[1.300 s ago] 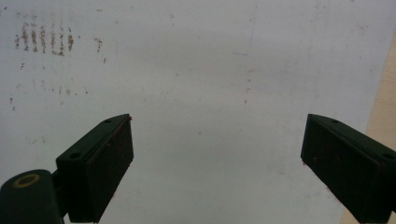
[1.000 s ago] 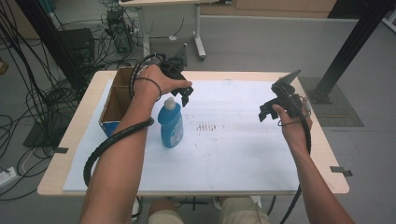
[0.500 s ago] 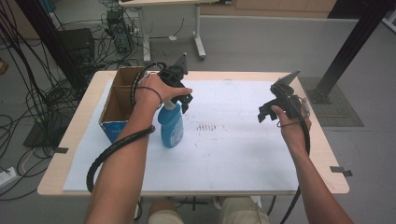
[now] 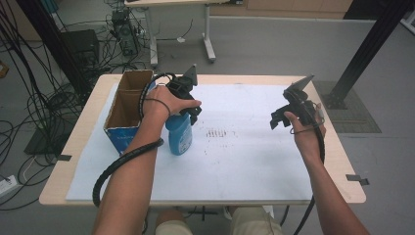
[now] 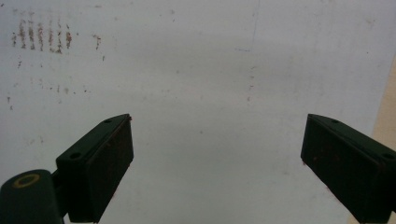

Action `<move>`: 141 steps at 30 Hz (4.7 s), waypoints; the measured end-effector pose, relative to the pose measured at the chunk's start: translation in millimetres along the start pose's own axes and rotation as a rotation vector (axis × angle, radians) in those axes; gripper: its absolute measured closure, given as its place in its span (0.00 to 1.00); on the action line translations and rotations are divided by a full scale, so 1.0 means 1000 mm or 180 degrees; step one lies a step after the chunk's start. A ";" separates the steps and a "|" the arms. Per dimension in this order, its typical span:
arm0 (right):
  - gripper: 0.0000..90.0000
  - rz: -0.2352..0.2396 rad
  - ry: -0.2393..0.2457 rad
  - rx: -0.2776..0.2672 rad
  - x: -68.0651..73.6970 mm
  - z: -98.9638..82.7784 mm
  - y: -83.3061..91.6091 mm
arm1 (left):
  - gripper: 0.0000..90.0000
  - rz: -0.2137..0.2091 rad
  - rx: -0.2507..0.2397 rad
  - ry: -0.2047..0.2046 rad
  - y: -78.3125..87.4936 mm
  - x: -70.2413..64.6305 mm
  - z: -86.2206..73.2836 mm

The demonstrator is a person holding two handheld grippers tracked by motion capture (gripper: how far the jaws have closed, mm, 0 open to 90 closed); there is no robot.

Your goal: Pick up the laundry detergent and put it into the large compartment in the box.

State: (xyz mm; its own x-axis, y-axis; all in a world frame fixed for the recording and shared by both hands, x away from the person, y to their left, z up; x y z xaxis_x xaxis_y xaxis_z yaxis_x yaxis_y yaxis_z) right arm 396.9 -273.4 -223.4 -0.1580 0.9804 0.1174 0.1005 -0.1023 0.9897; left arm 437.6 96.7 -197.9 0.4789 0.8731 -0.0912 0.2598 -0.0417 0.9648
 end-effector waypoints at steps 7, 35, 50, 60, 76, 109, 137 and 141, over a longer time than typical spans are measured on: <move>0.10 -0.0009 0.0003 -0.0004 0.001 0.000 0.000 | 0.06 0.0033 0.0011 -0.0021 -0.005 -0.002 0.001; 0.10 -0.0026 0.0028 -0.0008 0.003 0.000 0.001 | 0.06 0.0101 0.0008 -0.0059 -0.006 -0.009 0.001; 0.10 -0.0024 0.0000 0.0001 0.002 0.000 0.002 | 0.06 0.0136 0.0009 -0.0080 -0.005 -0.012 0.002; 0.10 -0.0027 0.0000 0.0004 0.003 0.000 0.002 | 0.06 0.0132 -0.0011 -0.0081 -0.005 -0.012 0.001; 0.10 -0.0028 0.0009 -0.0009 0.004 0.000 0.002 | 0.06 0.0133 -0.0003 -0.0086 -0.005 -0.010 0.000; 0.10 -0.0031 0.0027 -0.0024 0.004 -0.001 0.001 | 0.06 0.0150 -0.0004 -0.0077 -0.005 -0.012 0.000; 0.10 -0.0043 0.0026 -0.0019 0.007 0.000 0.001 | 0.15 0.0161 -0.0039 -0.0094 -0.007 -0.011 -0.002; 0.10 -0.0038 0.0021 -0.0013 0.007 0.000 0.000 | 0.26 0.0196 -0.0062 -0.0111 -0.005 -0.011 -0.004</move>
State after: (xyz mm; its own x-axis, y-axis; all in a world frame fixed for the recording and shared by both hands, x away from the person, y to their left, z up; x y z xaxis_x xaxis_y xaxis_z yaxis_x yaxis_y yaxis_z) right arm 396.4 -266.9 -222.4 -0.1657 0.9805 0.1059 0.0946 -0.0911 0.9913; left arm 427.7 88.8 -200.9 0.5225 0.8517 -0.0399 0.2128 -0.0849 0.9734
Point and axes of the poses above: each handheld gripper's, and its own axes: y roughly backward along the jaws, z roughly out of its top, x roughly to its left, the point moved 3 cm from there along -y, roughly forward along the jaws, and after that the axes turned 13 degrees about x, right-handed, at the moved point
